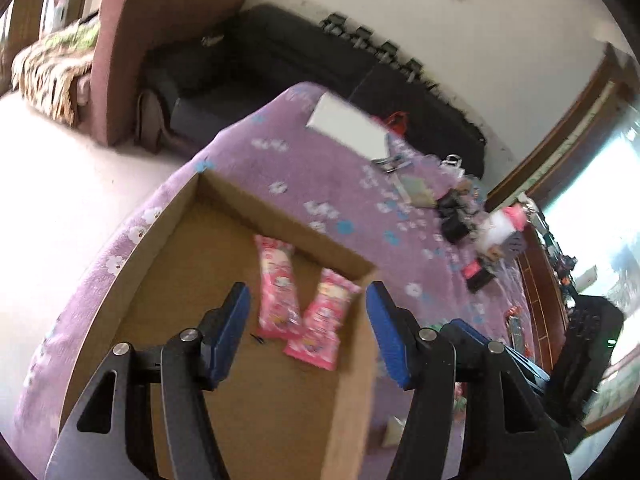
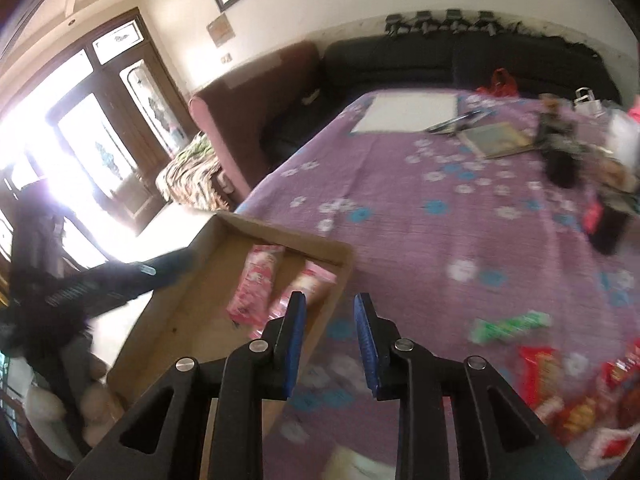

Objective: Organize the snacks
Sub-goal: 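Grasp the white wrapped cake with the left tool while the right tool grasps the green-edged bun bag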

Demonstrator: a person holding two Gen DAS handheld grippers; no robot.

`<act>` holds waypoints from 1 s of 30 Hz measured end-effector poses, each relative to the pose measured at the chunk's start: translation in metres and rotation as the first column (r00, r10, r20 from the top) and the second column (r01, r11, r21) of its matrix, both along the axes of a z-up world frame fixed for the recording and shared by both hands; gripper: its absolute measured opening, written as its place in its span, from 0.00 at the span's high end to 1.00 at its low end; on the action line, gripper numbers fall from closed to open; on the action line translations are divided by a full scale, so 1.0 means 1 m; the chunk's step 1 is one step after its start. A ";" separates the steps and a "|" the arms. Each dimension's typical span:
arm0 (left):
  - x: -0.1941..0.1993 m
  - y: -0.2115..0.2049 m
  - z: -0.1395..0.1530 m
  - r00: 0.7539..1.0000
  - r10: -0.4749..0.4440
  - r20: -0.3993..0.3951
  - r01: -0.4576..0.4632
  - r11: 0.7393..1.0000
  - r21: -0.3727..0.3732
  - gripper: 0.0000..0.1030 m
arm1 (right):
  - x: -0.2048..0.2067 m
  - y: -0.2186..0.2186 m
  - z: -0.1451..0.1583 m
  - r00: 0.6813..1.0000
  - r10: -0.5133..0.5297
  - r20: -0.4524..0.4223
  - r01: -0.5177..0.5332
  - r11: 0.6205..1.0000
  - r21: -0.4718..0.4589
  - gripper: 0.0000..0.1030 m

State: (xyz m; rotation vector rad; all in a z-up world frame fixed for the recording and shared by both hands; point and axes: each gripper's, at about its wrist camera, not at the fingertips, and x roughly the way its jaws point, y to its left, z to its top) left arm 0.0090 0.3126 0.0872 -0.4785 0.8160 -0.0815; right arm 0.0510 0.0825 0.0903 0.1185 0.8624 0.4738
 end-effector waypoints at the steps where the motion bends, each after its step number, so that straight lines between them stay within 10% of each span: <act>1: -0.006 -0.005 0.006 1.000 -0.003 0.018 0.003 1.000 0.012 0.43 | -0.009 -0.015 0.001 1.000 -0.014 0.012 0.015 1.000 -0.005 0.73; 4: -0.031 -0.030 0.026 0.994 -0.023 0.103 0.013 0.996 0.092 0.42 | -0.029 -0.055 0.001 0.998 -0.059 0.032 0.059 0.998 -0.017 0.73; 8: -0.051 -0.071 0.035 0.986 -0.080 0.144 0.053 0.982 0.182 0.18 | -0.056 -0.108 -0.007 0.991 -0.129 0.037 0.130 0.991 -0.029 0.72; 16: -0.042 -0.138 -0.004 0.970 -0.243 -0.020 0.244 0.966 0.084 0.18 | -0.083 -0.190 -0.034 0.972 -0.232 -0.023 0.233 0.972 0.023 0.70; 30: -0.021 -0.172 -0.060 0.947 -0.249 -0.205 0.279 0.951 0.136 0.19 | -0.075 -0.176 -0.074 0.977 -0.198 -0.077 0.200 0.979 0.024 0.63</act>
